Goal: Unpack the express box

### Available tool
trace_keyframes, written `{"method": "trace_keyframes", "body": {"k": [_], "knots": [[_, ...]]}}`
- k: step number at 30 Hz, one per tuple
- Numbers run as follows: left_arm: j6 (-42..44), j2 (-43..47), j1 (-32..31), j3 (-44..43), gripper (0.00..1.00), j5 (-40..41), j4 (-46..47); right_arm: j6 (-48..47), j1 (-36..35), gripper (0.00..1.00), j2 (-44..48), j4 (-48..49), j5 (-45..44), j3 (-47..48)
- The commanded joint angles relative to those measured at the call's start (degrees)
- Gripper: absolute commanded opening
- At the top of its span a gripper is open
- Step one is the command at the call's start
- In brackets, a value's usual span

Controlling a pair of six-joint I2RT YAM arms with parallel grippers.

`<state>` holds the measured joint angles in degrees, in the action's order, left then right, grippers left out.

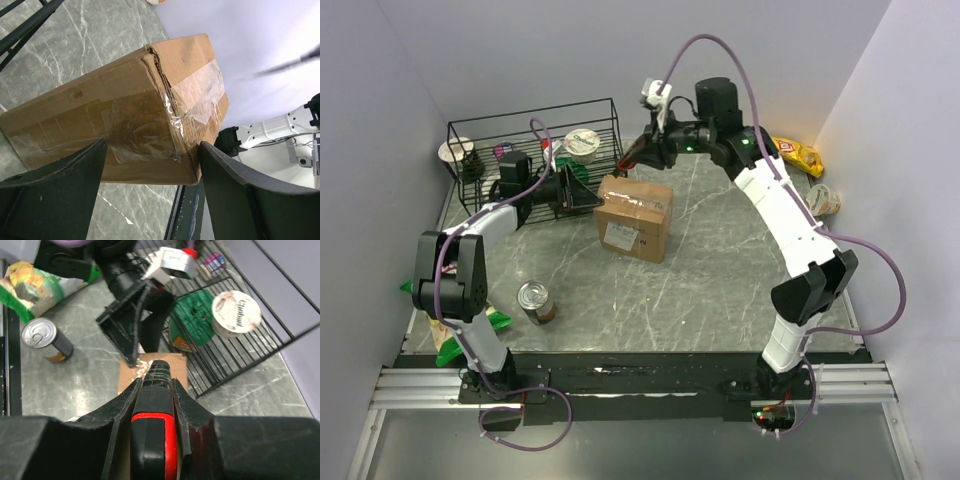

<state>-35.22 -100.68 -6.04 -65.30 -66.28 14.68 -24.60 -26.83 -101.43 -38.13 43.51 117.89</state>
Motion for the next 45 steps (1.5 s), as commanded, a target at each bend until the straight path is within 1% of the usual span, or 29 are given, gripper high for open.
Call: {"method": "trace_keyframes", "body": {"k": [1, 5, 8, 12, 17, 21, 25, 30, 39, 45], "knots": [[0.1, -1.6, -1.2, -0.8, 0.79, 1.2, 0.9, -3.3, -3.1, 0.00, -0.4, -2.2, -3.2, 4.9], [0.5, -1.4, -1.8, -1.2, 0.79, 1.5, 0.3, -5.5, -4.7, 0.00, 1.8, 3.9, -4.9, -1.0], [0.2, -1.7, -1.8, -1.3, 0.79, 1.8, 0.4, -7.5, -5.2, 0.00, 2.1, 5.3, -5.4, -3.2], [0.9, -2.1, -1.8, -2.0, 0.79, 2.0, -1.1, -9.5, -5.5, 0.00, 1.1, 3.9, -6.6, -2.4], [0.9, -2.7, -1.8, -2.4, 0.79, 2.0, -1.4, -10.2, -5.6, 0.00, 1.0, 5.2, -6.0, -3.2], [0.5, -3.1, -1.8, -2.4, 0.79, 2.1, -1.3, -9.5, -5.7, 0.00, 1.1, 5.5, -4.7, -3.4], [0.4, -3.3, -1.8, -2.4, 0.79, 2.4, -1.4, -7.4, -5.9, 0.00, -0.3, 5.3, -6.5, -2.6], [0.7, -3.4, -1.8, -2.6, 0.80, 2.6, -1.9, -4.4, -6.2, 0.00, -0.9, 7.5, -8.6, -2.3], [1.2, -3.4, -1.7, -2.7, 0.80, 2.8, -2.3, -3.7, -6.9, 0.00, -2.0, 6.7, -7.0, -1.9], [1.5, -3.5, -1.7, -2.8, 0.80, 2.8, -2.7, -4.1, -7.3, 0.00, -2.7, 6.9, -8.1, -1.3]]}}
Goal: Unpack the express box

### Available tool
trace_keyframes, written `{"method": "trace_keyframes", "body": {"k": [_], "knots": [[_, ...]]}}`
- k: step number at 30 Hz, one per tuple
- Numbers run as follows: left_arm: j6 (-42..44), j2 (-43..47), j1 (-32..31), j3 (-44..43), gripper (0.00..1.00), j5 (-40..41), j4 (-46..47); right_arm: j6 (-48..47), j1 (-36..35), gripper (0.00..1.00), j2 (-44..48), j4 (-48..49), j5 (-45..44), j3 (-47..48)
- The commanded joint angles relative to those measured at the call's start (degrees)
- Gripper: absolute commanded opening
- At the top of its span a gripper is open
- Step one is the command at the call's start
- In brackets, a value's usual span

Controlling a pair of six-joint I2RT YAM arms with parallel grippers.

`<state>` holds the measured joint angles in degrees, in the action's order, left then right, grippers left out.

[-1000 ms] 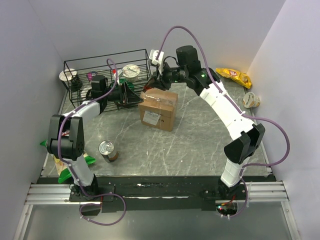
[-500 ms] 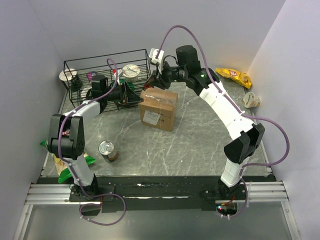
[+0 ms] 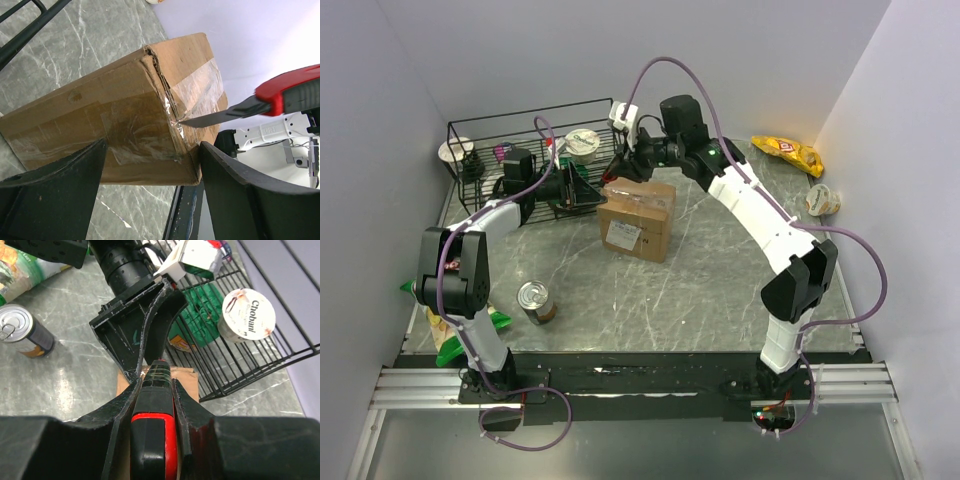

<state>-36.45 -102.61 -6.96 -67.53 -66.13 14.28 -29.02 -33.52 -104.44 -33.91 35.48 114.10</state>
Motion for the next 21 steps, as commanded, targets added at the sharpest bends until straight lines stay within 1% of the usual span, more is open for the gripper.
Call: {"method": "trace_keyframes", "body": {"k": [1, 11, 15, 21], "knots": [[2.7, -1.5, -0.8, -0.7, 0.80, 2.7, -2.3, 0.3, -0.6, 0.00, 0.1, 2.4, -0.2, 2.7], [2.9, -1.8, -0.6, -0.9, 0.79, 3.1, -3.0, -0.5, -0.8, 0.00, 0.9, 1.9, -2.2, 3.1], [2.7, -1.9, -0.6, -0.9, 0.80, 3.2, -2.9, -0.6, -0.8, 0.00, 0.7, -0.9, -2.6, 4.7], [2.5, -2.0, -0.6, -0.8, 0.80, 3.3, -2.7, -0.1, -0.8, 0.00, 2.2, 0.3, -2.7, 3.6]]}}
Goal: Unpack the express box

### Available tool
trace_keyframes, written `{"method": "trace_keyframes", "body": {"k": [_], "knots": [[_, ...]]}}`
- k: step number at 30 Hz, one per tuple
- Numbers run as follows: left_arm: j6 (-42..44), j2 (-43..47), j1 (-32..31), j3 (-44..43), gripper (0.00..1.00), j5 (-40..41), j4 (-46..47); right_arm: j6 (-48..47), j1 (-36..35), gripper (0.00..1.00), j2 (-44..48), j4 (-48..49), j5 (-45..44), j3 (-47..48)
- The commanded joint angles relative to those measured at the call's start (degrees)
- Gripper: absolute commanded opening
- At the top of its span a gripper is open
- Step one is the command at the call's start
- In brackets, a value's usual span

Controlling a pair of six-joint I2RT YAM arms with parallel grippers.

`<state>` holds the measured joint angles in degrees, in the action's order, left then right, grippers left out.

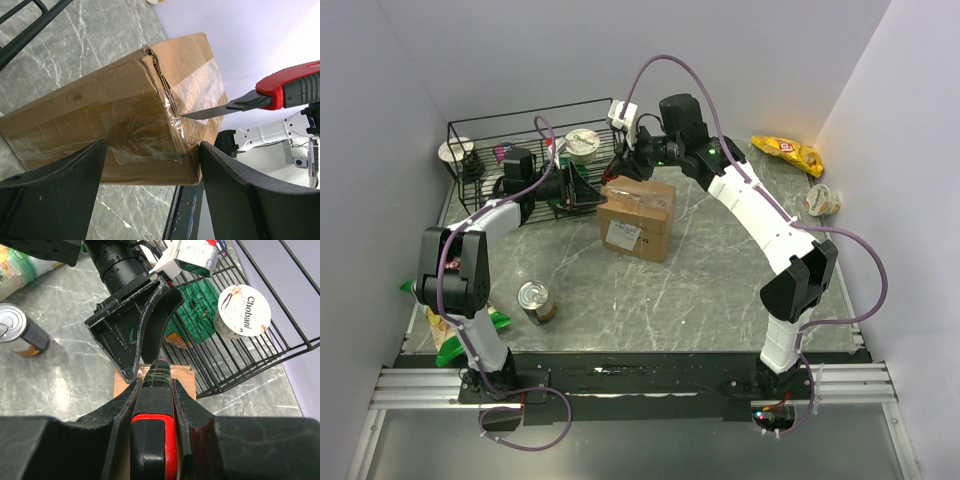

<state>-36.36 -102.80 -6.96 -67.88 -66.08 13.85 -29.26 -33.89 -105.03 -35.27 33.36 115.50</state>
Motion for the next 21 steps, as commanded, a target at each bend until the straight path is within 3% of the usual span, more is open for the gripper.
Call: {"method": "trace_keyframes", "body": {"k": [1, 21], "knots": [[2.3, -1.8, -0.6, -0.3, 0.80, 3.2, -2.1, 0.2, -0.3, 0.00, 2.6, 0.7, -0.5, 2.4], [2.9, -2.1, -0.7, -0.6, 0.78, 6.3, -4.9, -3.4, -0.1, 0.00, 2.6, -4.3, -0.3, 2.7]]}}
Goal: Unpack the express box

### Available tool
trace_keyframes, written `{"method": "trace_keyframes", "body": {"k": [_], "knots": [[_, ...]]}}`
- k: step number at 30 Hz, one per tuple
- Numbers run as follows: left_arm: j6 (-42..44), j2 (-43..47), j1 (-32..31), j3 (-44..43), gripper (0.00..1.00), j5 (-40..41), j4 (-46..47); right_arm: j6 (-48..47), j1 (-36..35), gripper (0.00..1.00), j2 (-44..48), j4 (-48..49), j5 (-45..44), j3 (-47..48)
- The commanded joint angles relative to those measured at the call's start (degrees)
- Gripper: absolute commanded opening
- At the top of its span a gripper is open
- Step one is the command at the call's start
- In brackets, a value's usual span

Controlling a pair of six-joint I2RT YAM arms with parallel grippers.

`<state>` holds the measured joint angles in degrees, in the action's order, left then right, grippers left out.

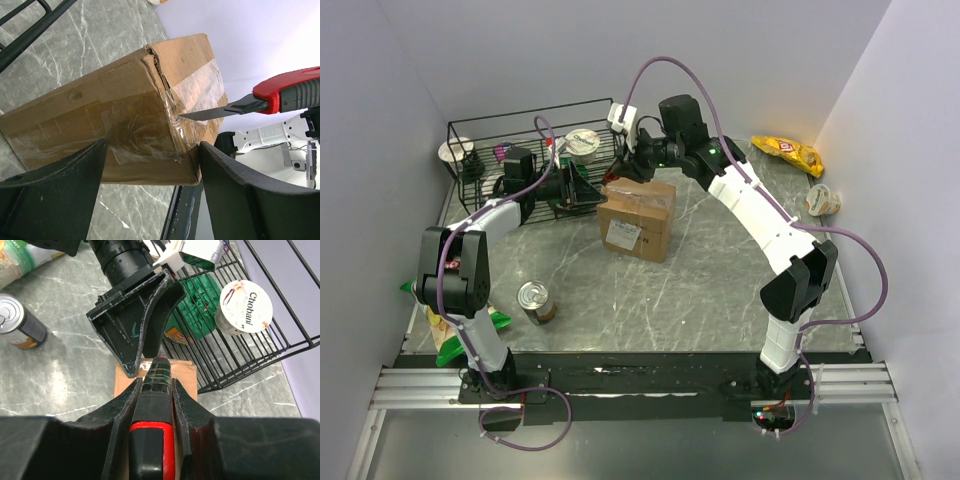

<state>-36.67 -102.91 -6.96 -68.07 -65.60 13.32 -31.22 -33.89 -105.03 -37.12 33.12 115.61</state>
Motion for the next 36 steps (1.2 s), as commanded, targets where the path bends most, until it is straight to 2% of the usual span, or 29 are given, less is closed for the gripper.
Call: {"method": "trace_keyframes", "body": {"k": [1, 19, 29, 36], "knots": [[3.4, -2.0, -0.6, -0.4, 0.77, 6.4, -4.6, -1.6, 0.0, 0.00, 2.6, -2.6, 0.0, 2.6], [6.6, -2.1, -0.7, -0.3, 0.72, 9.1, -8.4, -2.5, 3.2, 0.00, 1.7, -8.7, 2.3, 6.1], [6.5, -2.8, -0.9, -0.4, 0.72, 9.3, -8.5, 5.3, 3.4, 0.00, 2.6, -0.1, 6.7, 4.8], [7.1, -2.7, -1.0, -0.4, 0.72, 9.2, -8.8, 5.1, 2.2, 0.00, 2.1, 3.8, 5.6, 3.2]]}}
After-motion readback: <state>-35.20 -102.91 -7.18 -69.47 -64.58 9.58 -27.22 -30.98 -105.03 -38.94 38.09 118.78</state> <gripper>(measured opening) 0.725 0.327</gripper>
